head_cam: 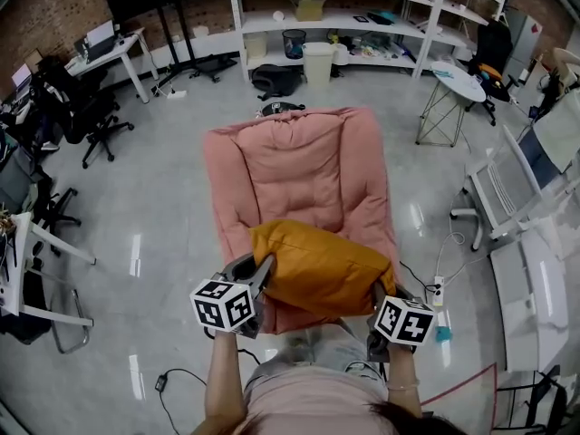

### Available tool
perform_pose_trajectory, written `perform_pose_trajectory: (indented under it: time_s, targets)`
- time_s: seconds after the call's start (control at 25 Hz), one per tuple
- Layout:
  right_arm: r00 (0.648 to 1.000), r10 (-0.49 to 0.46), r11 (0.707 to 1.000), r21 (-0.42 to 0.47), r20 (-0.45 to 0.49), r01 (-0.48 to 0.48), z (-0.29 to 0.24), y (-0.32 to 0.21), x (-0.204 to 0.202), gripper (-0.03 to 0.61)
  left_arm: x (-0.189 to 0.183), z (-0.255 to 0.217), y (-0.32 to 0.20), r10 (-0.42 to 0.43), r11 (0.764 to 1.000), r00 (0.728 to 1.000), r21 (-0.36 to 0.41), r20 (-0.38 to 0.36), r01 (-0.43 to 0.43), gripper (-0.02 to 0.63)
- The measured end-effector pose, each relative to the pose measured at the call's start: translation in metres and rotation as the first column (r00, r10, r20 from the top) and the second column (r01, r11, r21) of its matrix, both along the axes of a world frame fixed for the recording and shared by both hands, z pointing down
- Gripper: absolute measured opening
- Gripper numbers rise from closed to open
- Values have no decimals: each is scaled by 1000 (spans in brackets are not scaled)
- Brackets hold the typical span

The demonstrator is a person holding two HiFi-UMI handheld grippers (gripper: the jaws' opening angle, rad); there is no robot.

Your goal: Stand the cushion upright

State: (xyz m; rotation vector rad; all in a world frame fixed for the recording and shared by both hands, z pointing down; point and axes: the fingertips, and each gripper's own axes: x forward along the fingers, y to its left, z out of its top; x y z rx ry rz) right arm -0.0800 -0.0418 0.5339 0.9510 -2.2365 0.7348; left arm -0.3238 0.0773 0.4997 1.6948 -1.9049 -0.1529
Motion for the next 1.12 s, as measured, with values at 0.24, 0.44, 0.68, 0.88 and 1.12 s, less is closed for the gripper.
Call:
perform_pose_trajectory:
  time_s: [0.24, 0.44, 0.68, 0.88, 1.12]
  targets:
    - [999, -42, 999, -3, 13, 42, -6, -25, -22, 91, -16, -1, -13, -37, 999, 999, -9, -3, 37, 83]
    - [997, -68, 998, -1, 46, 69, -13, -53, -43, 91, -31, -4, -31, -67, 997, 998, -25, -5, 67, 80]
    - [990, -130, 991, 26, 59, 129, -20, -78, -76, 91, -50, -4, -35, -119, 993, 992, -9, -30, 119, 80]
    - [984, -165, 986, 47, 64, 162, -25, -100, -99, 91, -62, -5, -41, -152, 988, 988, -8, -40, 151, 80]
    - [975, -205, 978, 56, 86, 201, -30, -125, -121, 91, -74, -9, -53, -190, 982, 981, -3, -40, 190, 80]
